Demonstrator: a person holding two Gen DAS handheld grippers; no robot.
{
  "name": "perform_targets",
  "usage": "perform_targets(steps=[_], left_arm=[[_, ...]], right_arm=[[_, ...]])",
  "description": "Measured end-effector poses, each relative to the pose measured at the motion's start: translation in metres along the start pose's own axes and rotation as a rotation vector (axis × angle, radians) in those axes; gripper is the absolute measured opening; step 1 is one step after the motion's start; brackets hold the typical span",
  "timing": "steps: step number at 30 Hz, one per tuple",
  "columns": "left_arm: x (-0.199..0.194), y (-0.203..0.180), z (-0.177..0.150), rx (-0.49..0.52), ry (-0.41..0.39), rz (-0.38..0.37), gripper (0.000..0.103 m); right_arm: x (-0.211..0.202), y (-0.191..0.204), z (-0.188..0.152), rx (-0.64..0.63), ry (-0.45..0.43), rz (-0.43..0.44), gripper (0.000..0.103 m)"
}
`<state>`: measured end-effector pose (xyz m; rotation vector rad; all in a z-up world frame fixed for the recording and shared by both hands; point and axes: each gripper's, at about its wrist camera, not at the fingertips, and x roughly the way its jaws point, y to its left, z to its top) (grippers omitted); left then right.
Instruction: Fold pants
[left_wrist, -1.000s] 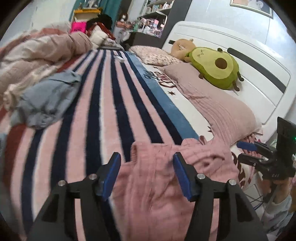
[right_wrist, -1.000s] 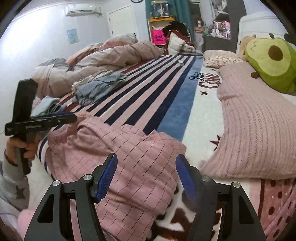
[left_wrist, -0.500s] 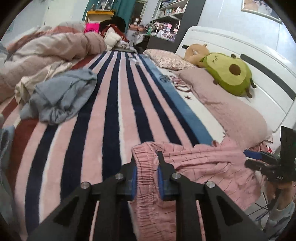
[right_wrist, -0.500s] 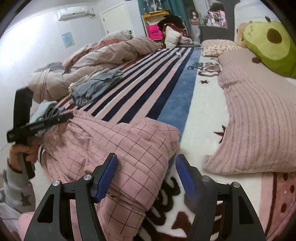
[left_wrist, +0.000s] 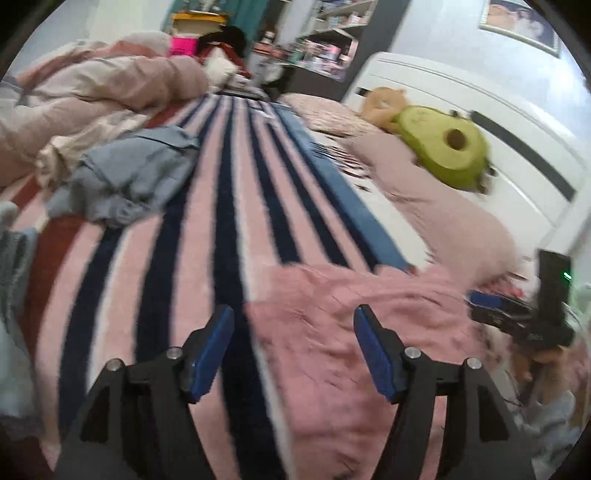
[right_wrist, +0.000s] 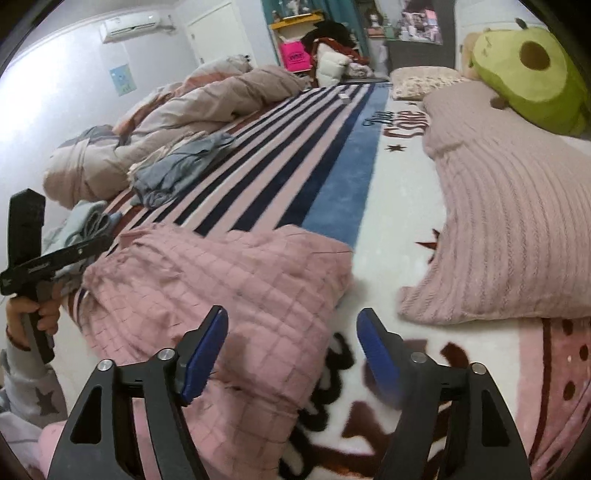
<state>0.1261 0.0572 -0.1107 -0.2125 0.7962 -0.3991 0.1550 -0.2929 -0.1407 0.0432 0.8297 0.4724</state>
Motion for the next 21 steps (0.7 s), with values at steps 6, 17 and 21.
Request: perform_targets(steps=[6, 17, 21], left_arm=[[0.013, -0.003, -0.039, 0.006, 0.119, 0.008, 0.064], [0.000, 0.006, -0.046, -0.062, 0.107, -0.070, 0.067], [-0.001, 0.016, -0.029, -0.125, 0.066, -0.109, 0.074]], right_arm=[[0.013, 0.012, -0.019, -0.047, 0.078, -0.052, 0.075], [0.003, -0.008, -0.040, 0.043, 0.085, -0.009, 0.082], [-0.001, -0.009, -0.026, 0.079, 0.037, 0.100, 0.082]])
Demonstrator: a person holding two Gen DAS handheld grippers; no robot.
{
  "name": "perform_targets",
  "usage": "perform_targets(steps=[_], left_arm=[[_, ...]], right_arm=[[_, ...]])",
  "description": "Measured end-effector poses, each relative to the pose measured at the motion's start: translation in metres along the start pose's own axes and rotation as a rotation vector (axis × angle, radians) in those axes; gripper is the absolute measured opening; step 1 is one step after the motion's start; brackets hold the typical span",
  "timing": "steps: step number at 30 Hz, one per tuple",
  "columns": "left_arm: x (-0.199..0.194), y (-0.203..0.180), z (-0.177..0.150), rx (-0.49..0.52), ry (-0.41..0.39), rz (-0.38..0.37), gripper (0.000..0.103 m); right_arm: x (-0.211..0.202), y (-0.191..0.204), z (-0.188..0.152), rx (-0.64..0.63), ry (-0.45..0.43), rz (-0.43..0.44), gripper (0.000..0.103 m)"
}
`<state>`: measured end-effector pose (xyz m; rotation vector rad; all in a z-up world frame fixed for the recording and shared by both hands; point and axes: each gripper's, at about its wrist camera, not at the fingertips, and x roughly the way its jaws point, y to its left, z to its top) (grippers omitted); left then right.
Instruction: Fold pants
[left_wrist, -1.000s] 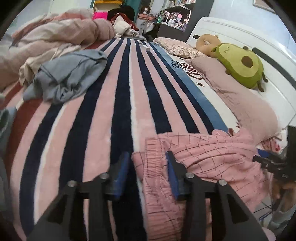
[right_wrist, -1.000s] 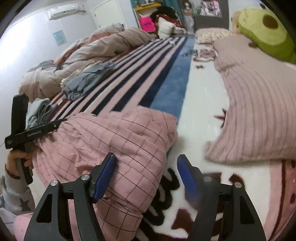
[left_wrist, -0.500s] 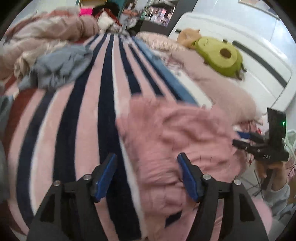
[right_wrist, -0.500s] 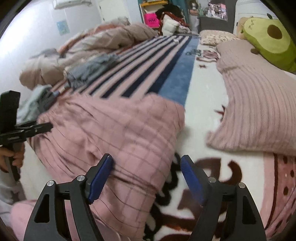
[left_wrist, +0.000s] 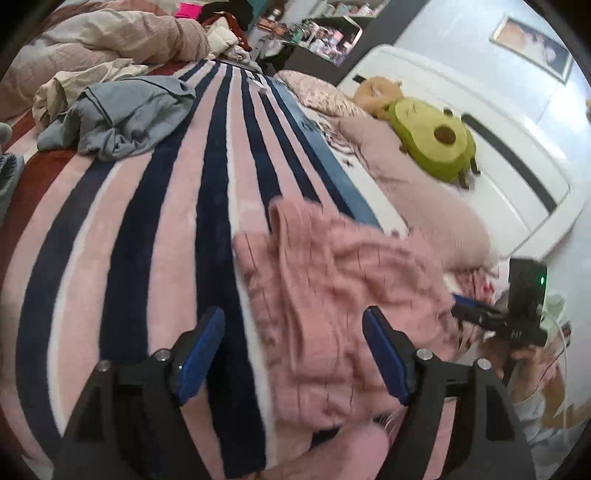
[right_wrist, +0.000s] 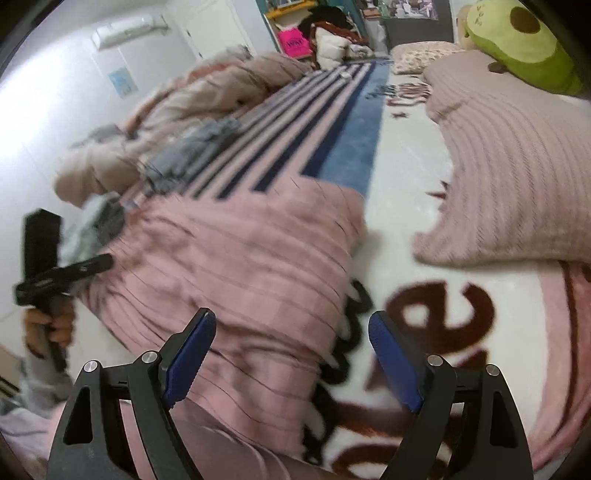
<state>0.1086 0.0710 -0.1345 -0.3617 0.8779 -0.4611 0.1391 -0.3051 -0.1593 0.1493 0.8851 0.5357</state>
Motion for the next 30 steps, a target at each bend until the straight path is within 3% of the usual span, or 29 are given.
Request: perform_targets(steps=[4, 7, 13, 15, 17, 25, 30], left_arm=[[0.014, 0.010, 0.012, -0.076, 0.030, -0.054, 0.074], [0.029, 0.010, 0.013, -0.075, 0.069, -0.052, 0.074], [0.048, 0.011, 0.003, -0.087, 0.092, -0.028, 0.074], [0.047, 0.007, 0.001, -0.065, 0.083, -0.016, 0.062], [0.046, 0.004, 0.002, -0.069, 0.089, -0.044, 0.048], [0.043, -0.020, 0.005, 0.038, 0.055, 0.049, 0.031], [0.032, -0.025, 0.009, 0.073, 0.027, 0.051, 0.023]], right_arm=[[0.010, -0.003, 0.012, 0.033, 0.007, 0.072, 0.082], [0.024, -0.010, 0.015, 0.072, 0.040, 0.097, 0.081], [0.045, -0.022, 0.010, 0.111, 0.073, 0.158, 0.068], [0.045, -0.023, 0.009, 0.116, 0.063, 0.177, 0.056], [0.043, -0.021, 0.008, 0.112, 0.059, 0.189, 0.053], [0.032, -0.003, 0.013, 0.045, 0.032, 0.145, 0.037], [0.023, 0.006, 0.018, 0.027, 0.011, 0.132, 0.029]])
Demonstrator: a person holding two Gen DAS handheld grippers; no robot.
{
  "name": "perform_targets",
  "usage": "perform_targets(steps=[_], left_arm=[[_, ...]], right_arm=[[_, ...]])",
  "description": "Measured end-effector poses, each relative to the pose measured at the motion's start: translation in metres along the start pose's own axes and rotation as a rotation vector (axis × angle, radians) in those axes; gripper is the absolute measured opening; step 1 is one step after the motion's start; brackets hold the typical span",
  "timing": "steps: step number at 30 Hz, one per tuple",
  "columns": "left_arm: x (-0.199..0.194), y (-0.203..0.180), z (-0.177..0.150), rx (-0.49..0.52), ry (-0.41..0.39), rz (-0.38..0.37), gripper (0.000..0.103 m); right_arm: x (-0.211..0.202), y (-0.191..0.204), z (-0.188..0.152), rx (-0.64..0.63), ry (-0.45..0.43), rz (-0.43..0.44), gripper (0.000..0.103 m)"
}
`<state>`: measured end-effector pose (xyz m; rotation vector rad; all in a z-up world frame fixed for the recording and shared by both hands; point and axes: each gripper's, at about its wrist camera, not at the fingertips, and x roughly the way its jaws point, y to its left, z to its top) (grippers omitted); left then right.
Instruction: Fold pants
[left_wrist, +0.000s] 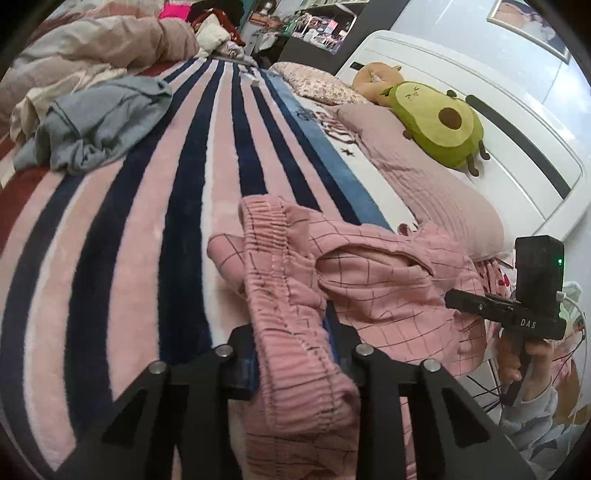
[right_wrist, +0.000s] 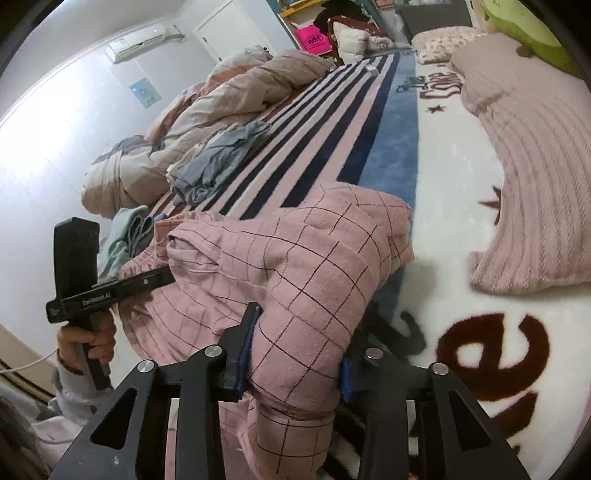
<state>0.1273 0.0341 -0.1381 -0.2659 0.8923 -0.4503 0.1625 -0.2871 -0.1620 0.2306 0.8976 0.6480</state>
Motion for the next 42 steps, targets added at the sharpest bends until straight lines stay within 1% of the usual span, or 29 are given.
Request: perform_targets(steps=[6, 12, 16, 21, 24, 28, 29, 33, 35, 37, 39, 41, 42], left_arm=[[-0.025, 0.002, 0.001, 0.029, -0.046, -0.010, 0.021], [-0.065, 0.026, -0.001, 0.019, -0.113, 0.022, 0.021], [-0.095, 0.044, -0.001, 0.016, -0.160, 0.054, 0.020], [-0.150, 0.075, 0.009, 0.011, -0.244, 0.096, 0.020], [-0.189, 0.098, 0.015, 0.019, -0.291, 0.141, 0.020], [-0.226, 0.127, 0.017, 0.008, -0.330, 0.189, 0.020], [-0.239, 0.138, 0.017, 0.003, -0.342, 0.221, 0.020], [-0.270, 0.173, 0.017, -0.031, -0.371, 0.297, 0.020], [-0.285, 0.191, 0.018, -0.045, -0.388, 0.361, 0.020], [-0.298, 0.212, 0.020, -0.079, -0.398, 0.415, 0.020], [-0.305, 0.226, 0.020, -0.100, -0.406, 0.448, 0.020], [-0.311, 0.244, 0.017, -0.128, -0.412, 0.498, 0.020], [-0.312, 0.249, 0.015, -0.136, -0.413, 0.507, 0.020]], right_arm=[[-0.006, 0.029, 0.012, -0.050, -0.017, -0.015, 0.027], [0.007, 0.082, 0.027, -0.136, -0.010, -0.008, 0.026], [0.018, 0.111, 0.038, -0.162, -0.012, 0.025, 0.025], [0.044, 0.163, 0.065, -0.222, 0.000, 0.074, 0.024], [0.062, 0.203, 0.082, -0.275, -0.002, 0.118, 0.024], [0.091, 0.253, 0.099, -0.345, 0.002, 0.166, 0.024], [0.101, 0.267, 0.102, -0.362, 0.009, 0.182, 0.024], [0.140, 0.323, 0.117, -0.430, 0.034, 0.248, 0.024], [0.159, 0.349, 0.122, -0.466, 0.046, 0.280, 0.024], [0.181, 0.372, 0.127, -0.487, 0.062, 0.311, 0.024], [0.204, 0.391, 0.129, -0.484, 0.082, 0.337, 0.024], [0.226, 0.403, 0.130, -0.477, 0.105, 0.360, 0.024], [0.236, 0.407, 0.128, -0.478, 0.119, 0.366, 0.024]])
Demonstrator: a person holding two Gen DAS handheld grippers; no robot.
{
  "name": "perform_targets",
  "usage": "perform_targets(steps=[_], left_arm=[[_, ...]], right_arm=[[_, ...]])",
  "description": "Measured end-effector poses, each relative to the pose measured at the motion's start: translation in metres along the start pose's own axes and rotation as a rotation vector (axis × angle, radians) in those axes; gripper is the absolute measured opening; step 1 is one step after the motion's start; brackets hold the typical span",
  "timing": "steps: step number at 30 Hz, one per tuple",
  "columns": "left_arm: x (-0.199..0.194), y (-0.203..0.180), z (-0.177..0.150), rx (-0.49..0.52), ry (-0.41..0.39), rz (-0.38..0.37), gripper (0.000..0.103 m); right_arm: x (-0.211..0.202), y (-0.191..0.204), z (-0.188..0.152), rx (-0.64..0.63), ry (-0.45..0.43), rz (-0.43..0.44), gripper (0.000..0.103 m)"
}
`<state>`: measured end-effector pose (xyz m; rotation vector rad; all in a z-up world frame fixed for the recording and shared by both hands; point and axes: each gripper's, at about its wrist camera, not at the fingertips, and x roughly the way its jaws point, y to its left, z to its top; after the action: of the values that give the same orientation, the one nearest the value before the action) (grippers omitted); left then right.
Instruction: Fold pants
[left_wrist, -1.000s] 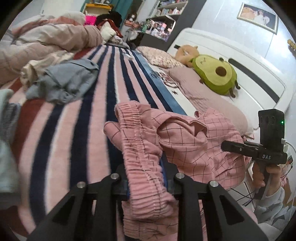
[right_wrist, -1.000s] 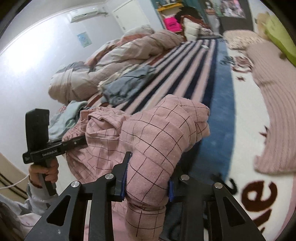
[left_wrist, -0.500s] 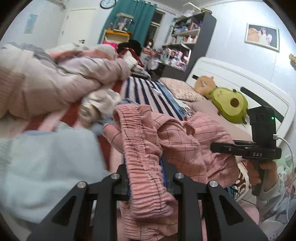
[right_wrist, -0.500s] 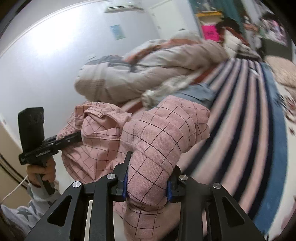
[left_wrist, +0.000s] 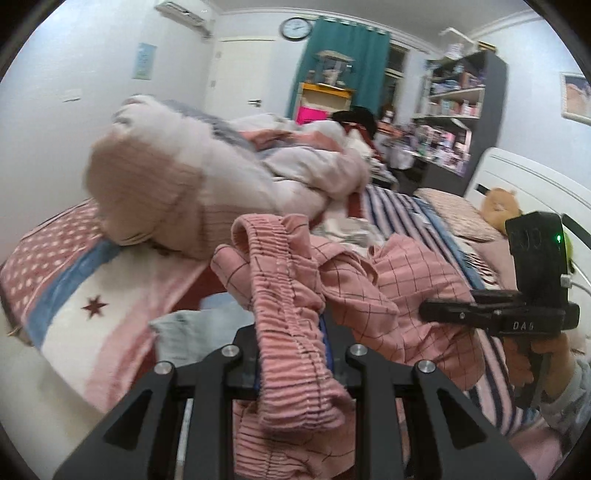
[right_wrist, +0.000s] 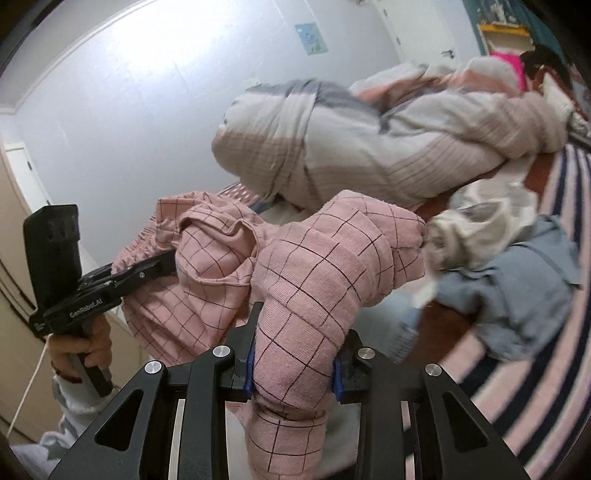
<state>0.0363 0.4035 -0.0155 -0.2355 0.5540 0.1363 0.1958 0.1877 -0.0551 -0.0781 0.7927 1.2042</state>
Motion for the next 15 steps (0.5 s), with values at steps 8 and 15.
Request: perform_targets(steps=[8, 15], left_arm=[[0.064, 0.049, -0.041, -0.087, 0.103, 0.130, 0.021], [0.067, 0.056, -0.051, -0.106, 0.101, 0.144, 0.023]], right_arm=[[0.053, -0.021, -0.010, 0.013, 0.068, -0.085, 0.027], [0.057, -0.036, -0.019, 0.049, 0.095, -0.083, 0.037]])
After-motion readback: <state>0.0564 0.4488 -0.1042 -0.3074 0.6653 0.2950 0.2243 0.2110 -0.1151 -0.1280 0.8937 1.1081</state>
